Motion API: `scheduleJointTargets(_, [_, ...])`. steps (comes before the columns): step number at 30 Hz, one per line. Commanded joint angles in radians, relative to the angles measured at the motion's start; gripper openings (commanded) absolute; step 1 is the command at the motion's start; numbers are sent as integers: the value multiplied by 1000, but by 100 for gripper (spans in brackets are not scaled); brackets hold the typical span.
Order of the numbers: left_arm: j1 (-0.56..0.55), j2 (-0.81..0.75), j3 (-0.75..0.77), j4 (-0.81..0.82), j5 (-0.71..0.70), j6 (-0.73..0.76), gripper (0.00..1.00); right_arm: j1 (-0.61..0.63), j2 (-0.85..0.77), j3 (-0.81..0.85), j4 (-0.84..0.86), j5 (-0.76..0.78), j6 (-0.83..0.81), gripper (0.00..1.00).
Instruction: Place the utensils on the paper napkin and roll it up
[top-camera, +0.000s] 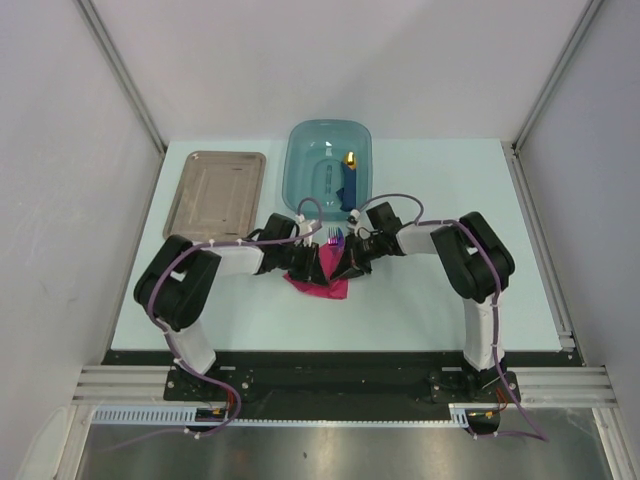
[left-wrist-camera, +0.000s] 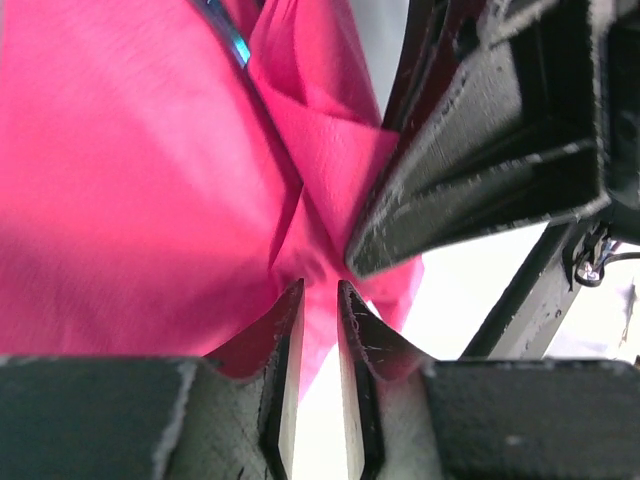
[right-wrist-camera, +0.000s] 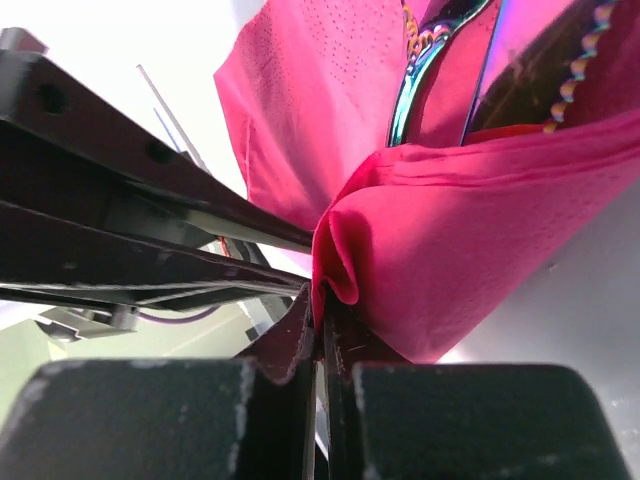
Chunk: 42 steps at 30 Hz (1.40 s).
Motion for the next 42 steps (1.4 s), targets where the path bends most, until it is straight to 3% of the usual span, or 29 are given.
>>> scheduleJointTargets(1, [38, -97, -28, -46, 1, 53, 25, 17, 16, 38, 6, 34, -29, 4])
scheduleJointTargets(8, [66, -182, -72, -120, -5, 86, 27, 36, 29, 55, 6, 51, -40, 4])
scheduleJointTargets(29, [69, -65, -64, -102, -25, 53, 17, 68, 38, 92, -15, 71, -57, 5])
scheduleJointTargets(34, [89, -105, -92, -61, -4, 30, 22, 68, 62, 90, -7, 56, -54, 18])
scheduleJointTargets(35, [112, -131, -106, -36, 4, 14, 28, 68, 65, 90, -3, 54, -53, 29])
scheduleJointTargets(38, [172, -166, -156, 62, 15, -50, 35, 68, 67, 90, -3, 56, -54, 47])
scheduleJointTargets(42, [210, -171, -149, 130, 31, -98, 41, 68, 67, 85, -14, 65, -58, 57])
